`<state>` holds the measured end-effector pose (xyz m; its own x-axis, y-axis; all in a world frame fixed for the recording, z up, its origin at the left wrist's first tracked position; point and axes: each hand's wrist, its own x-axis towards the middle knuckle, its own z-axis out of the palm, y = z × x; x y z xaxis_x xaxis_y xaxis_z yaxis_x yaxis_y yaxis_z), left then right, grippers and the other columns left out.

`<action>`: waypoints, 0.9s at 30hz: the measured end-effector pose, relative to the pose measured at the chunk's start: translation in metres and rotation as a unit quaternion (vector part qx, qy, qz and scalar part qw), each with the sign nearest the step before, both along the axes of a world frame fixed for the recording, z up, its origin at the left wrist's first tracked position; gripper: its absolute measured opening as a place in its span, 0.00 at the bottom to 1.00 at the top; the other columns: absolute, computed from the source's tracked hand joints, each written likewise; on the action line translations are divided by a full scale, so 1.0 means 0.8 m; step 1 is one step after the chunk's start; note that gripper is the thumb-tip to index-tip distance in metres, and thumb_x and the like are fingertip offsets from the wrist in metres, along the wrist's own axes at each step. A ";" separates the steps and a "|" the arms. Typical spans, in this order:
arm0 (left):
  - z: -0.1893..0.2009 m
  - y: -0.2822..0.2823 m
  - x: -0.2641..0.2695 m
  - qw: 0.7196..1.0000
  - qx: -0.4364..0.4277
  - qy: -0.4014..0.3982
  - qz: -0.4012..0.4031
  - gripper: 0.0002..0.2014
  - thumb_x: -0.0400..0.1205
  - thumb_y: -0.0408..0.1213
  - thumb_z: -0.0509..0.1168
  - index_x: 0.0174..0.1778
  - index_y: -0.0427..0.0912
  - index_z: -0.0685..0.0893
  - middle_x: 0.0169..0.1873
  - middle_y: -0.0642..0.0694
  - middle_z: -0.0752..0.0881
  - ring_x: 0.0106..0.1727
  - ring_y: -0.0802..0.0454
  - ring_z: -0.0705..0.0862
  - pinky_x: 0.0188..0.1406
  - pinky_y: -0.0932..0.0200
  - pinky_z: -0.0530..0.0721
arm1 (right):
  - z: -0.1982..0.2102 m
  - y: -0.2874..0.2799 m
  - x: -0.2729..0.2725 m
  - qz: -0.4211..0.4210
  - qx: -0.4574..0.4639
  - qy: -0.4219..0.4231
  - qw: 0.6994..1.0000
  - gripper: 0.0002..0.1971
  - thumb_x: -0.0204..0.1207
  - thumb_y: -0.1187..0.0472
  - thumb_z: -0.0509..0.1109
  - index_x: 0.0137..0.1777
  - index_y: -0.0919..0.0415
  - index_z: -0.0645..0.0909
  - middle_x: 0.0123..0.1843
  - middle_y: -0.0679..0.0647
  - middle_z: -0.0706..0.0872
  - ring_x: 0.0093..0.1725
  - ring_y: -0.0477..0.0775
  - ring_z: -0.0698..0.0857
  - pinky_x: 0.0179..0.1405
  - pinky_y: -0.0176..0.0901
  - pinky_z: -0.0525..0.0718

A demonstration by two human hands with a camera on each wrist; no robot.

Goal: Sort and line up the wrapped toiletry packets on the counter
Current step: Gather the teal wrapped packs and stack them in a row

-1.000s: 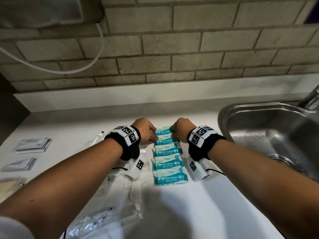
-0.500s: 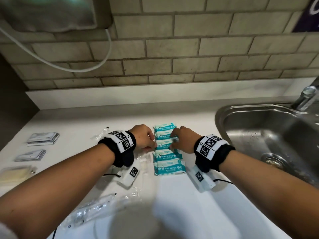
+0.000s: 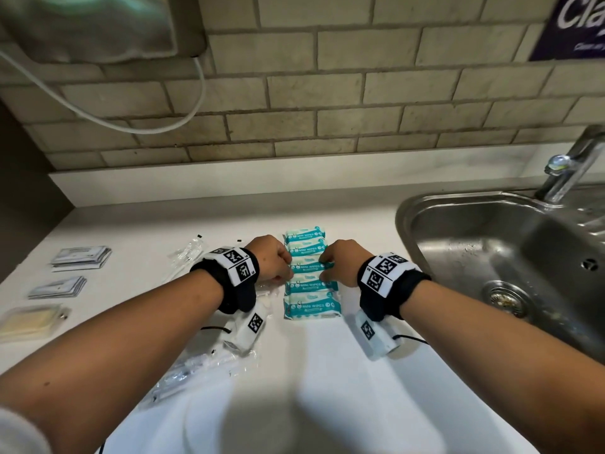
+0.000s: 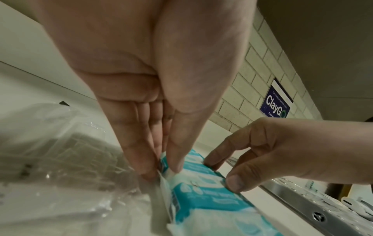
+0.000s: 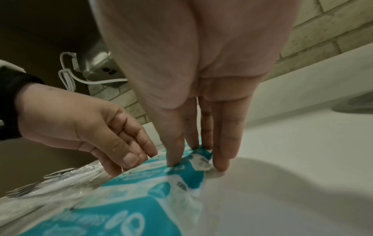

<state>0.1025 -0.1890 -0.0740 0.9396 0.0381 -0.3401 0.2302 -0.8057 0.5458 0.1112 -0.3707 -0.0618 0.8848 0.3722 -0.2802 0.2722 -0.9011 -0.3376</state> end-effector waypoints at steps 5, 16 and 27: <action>-0.001 -0.001 0.001 1.000 0.011 0.000 -0.002 0.15 0.70 0.38 0.79 0.52 0.47 0.89 0.45 0.51 0.91 0.47 0.54 0.89 0.46 0.60 0.84 | -0.002 0.006 0.007 -0.004 -0.007 -0.002 1.000 0.19 0.73 0.57 0.77 0.64 0.62 0.85 0.61 0.56 0.88 0.58 0.56 0.86 0.58 0.44 0.84; 0.020 -0.004 0.020 0.993 0.078 -0.075 -0.055 0.17 0.75 0.40 0.76 0.59 0.42 0.87 0.53 0.47 0.89 0.53 0.50 0.86 0.50 0.61 0.79 | 0.010 0.013 -0.015 0.110 -0.032 -0.054 0.992 0.26 0.69 0.47 0.75 0.67 0.52 0.80 0.63 0.55 0.80 0.62 0.57 0.80 0.60 0.51 0.82; 0.019 -0.019 0.071 0.931 0.263 0.022 -0.252 0.35 0.78 0.53 0.70 0.80 0.44 0.70 0.78 0.44 0.73 0.74 0.44 0.75 0.73 0.52 0.73 | 0.002 0.014 -0.021 0.194 -0.057 -0.001 0.979 0.39 0.58 0.46 0.84 0.72 0.50 0.77 0.69 0.49 0.77 0.68 0.54 0.75 0.66 0.46 0.77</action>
